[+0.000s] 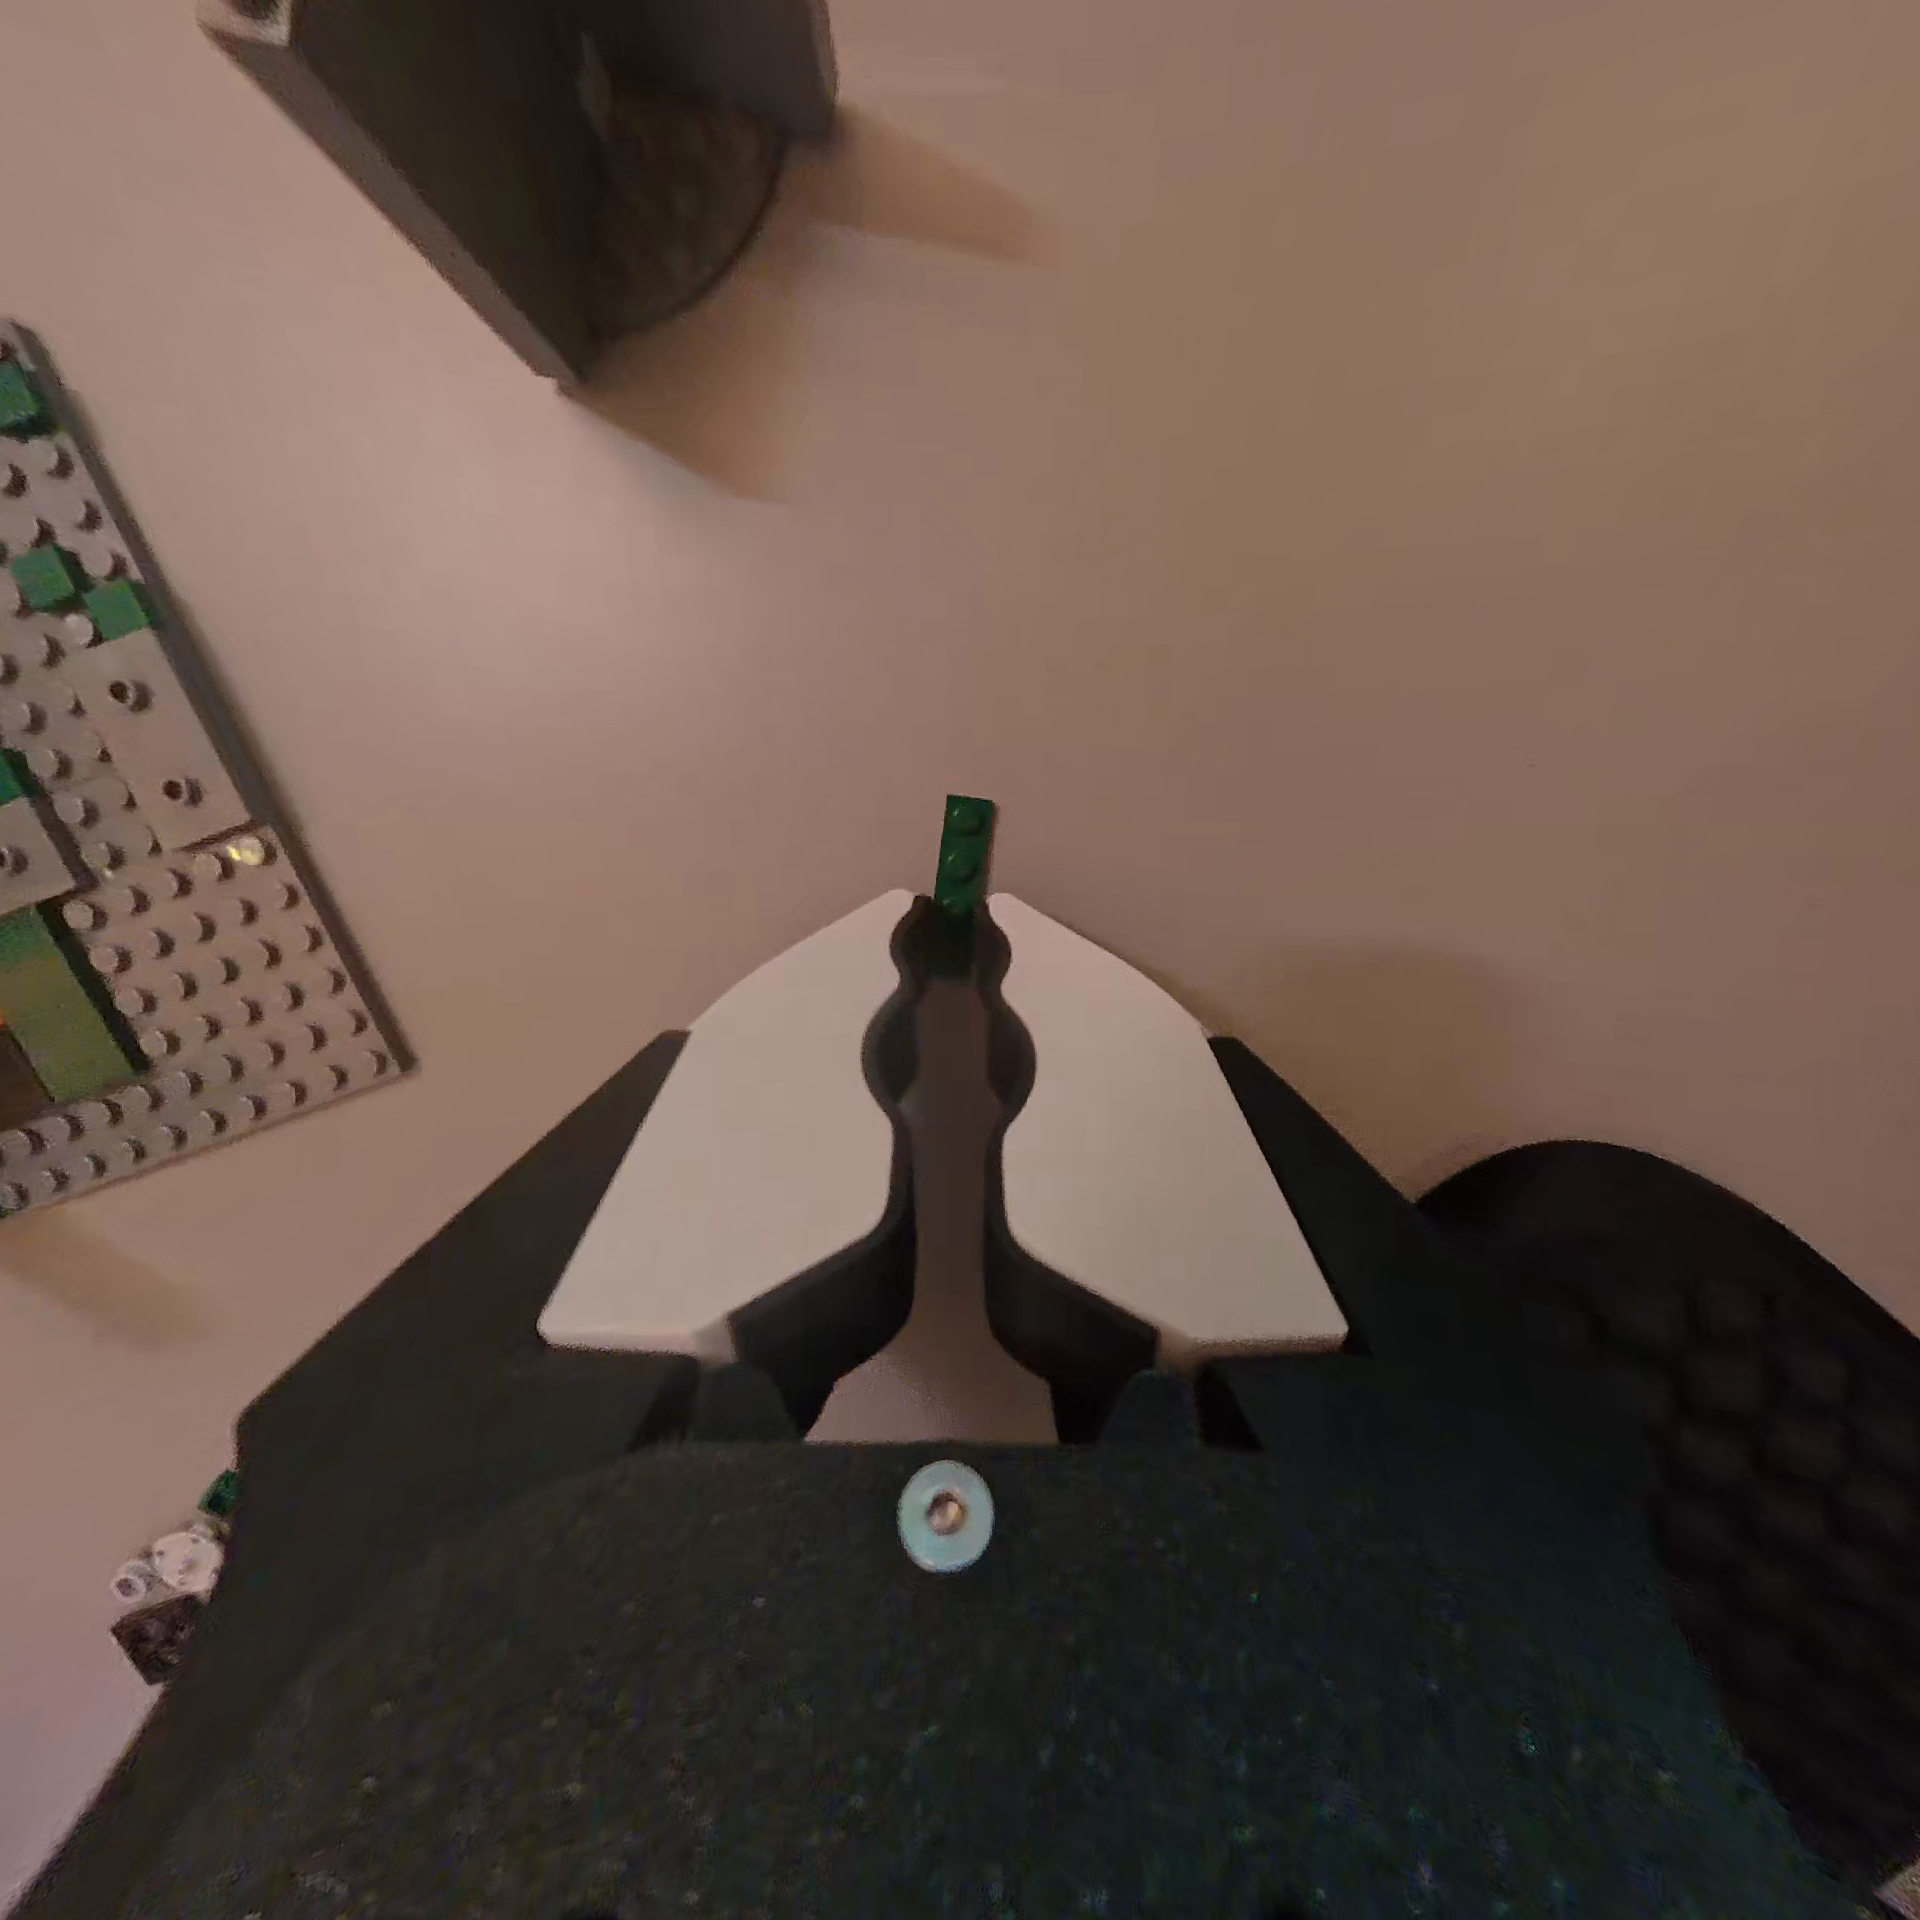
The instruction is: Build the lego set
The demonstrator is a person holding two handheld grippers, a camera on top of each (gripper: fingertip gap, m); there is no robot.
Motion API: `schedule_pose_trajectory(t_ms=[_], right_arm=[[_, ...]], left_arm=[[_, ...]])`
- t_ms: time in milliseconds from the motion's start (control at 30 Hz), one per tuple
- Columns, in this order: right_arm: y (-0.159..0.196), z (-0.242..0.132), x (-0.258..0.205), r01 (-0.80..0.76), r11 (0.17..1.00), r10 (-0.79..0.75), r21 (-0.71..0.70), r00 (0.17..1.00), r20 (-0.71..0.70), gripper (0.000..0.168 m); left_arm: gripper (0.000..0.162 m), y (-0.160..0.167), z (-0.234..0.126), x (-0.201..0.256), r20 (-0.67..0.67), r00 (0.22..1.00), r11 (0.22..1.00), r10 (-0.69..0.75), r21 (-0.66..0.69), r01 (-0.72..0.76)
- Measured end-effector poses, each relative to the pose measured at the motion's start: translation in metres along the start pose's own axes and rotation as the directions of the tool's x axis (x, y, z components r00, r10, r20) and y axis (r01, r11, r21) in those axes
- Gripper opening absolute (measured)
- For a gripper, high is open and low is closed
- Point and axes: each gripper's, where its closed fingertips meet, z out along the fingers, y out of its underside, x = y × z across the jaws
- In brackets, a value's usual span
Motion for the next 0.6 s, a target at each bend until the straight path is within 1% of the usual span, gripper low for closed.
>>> schedule_pose_trajectory(t_ms=[33, 100, 133, 200, 267, 367, 467, 533, 600], right_arm=[[0.000, 0.000, 0.000, 0.002, 1.000, -0.002, -0.001, 1.000, 0.001, 0.005], [0.001, 0.001, -0.001, 0.005, 1.000, -0.005, -0.006, 1.000, 0.003, 0.005], [0.002, 0.001, -0.001, 0.006, 1.000, -0.006, -0.008, 1.000, 0.003, 0.005], [0.002, 0.001, -0.001, 0.005, 1.000, -0.005, -0.008, 1.000, 0.002, 0.005], [0.002, 0.002, 0.000, 0.002, 1.000, -0.002, -0.007, 1.000, 0.002, 0.005], [0.002, 0.002, 0.000, -0.001, 1.000, 0.001, -0.006, 1.000, 0.002, 0.005], [0.001, 0.001, 0.002, 0.001, 1.000, -0.001, -0.003, 1.000, -0.010, 0.005], [-0.001, -0.001, 0.005, 0.000, 1.000, 0.000, 0.007, 1.000, -0.024, 0.005], [-0.005, -0.004, 0.008, -0.009, 1.000, 0.010, 0.023, 0.999, -0.037, 0.005]], left_arm=[[0.008, -0.002, 0.000, 0.002, -0.003, 1.000, 1.000, 0.010, 0.008, -0.010], [0.017, -0.008, -0.003, 0.004, -0.012, 1.000, 1.000, 0.009, 0.022, -0.008], [0.018, -0.012, -0.006, 0.003, -0.003, 1.000, 1.000, 0.016, 0.027, -0.016], [0.019, -0.030, -0.015, 0.004, 0.004, 0.999, 0.996, 0.040, 0.079, -0.040], [0.021, -0.060, -0.022, 0.012, -0.003, 0.998, 0.985, 0.063, 0.162, -0.062], [0.023, -0.118, -0.023, 0.028, 0.002, 0.994, 0.952, 0.107, 0.287, -0.103], [0.026, -0.166, -0.004, 0.026, 0.064, 0.995, 0.949, 0.073, 0.302, -0.089], [0.027, -0.188, 0.014, 0.022, 0.090, 0.995, 0.959, 0.035, 0.278, -0.059], [0.027, -0.204, 0.031, 0.012, 0.144, 0.990, 0.968, 0.004, 0.248, -0.040]])
